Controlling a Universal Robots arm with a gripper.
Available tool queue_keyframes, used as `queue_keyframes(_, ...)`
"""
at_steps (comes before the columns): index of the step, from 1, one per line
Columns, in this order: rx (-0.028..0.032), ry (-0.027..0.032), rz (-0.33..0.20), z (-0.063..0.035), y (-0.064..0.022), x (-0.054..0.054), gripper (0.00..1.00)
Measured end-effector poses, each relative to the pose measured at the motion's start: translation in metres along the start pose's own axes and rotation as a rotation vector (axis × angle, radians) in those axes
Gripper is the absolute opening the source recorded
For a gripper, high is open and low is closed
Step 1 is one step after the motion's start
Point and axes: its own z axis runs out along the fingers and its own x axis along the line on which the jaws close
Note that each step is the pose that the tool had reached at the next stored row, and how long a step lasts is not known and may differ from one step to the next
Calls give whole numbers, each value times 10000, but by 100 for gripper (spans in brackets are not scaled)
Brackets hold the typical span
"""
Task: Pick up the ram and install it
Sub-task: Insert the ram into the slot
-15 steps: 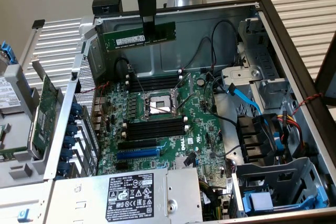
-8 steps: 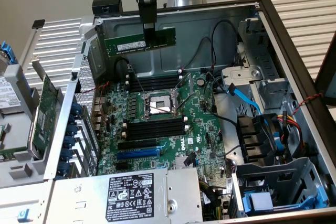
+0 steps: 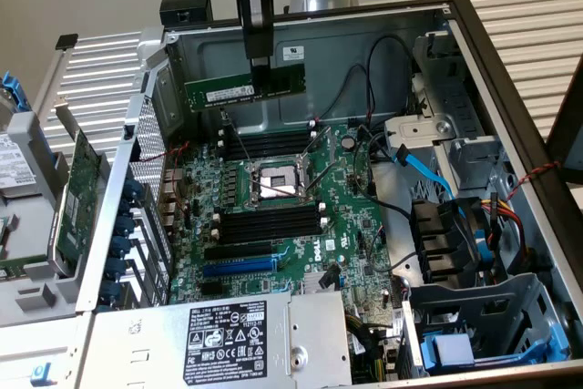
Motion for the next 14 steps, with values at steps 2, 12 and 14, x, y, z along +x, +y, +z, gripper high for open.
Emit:
queue_keyframes(2, -3, -1, 0, 27, 0, 0, 13)
queue_keyframes(12, -135, -31, 71, 121, -34, 21, 13)
queue_keyframes(14, -167, -33, 85, 146, -41, 32, 13)
